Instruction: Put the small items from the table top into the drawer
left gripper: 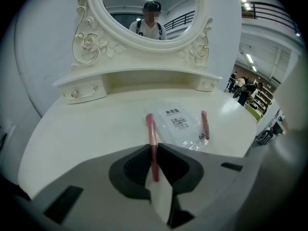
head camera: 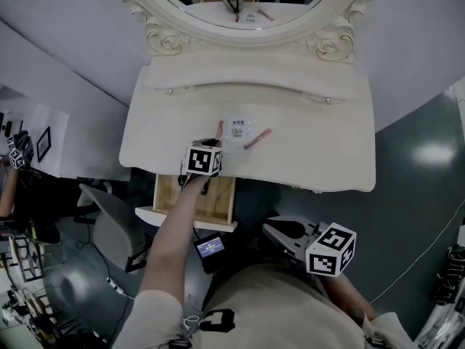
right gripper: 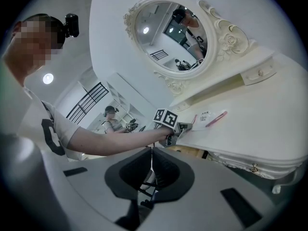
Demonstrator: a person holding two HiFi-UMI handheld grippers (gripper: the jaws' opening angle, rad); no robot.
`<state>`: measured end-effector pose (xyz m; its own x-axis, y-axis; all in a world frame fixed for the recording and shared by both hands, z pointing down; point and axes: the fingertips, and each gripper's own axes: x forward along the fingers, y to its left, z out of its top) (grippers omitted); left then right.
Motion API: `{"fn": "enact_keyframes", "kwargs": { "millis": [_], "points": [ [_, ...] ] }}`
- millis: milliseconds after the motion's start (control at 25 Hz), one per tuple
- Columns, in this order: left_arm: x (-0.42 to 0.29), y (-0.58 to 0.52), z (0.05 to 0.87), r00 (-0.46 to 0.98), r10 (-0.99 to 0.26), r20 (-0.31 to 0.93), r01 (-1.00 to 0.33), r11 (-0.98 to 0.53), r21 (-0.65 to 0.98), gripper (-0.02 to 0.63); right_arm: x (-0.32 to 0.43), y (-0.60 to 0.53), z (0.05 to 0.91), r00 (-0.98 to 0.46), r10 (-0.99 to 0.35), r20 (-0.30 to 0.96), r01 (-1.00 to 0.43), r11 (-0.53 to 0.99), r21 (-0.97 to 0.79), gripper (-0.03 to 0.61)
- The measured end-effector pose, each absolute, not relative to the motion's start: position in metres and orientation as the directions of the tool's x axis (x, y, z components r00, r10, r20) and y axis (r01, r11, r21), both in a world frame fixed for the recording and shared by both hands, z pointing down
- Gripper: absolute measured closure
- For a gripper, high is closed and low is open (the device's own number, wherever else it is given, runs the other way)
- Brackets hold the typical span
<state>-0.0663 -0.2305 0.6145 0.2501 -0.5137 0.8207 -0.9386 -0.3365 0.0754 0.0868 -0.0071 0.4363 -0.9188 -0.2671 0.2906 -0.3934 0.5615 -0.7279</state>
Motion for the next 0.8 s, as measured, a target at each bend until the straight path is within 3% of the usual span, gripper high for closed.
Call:
{"fn": "enact_keyframes", "kwargs": {
  "millis": [800],
  "points": [
    [-0.067, -0.2306, 0.6149, 0.274, -0.518, 0.81, -0.938, -0.331, 0.106, 0.522, 0.0841, -0.0025, 0.4362, -0.915, -0.277, 0.295, -0.403, 0.556, -0.727, 0.549]
  ]
}}
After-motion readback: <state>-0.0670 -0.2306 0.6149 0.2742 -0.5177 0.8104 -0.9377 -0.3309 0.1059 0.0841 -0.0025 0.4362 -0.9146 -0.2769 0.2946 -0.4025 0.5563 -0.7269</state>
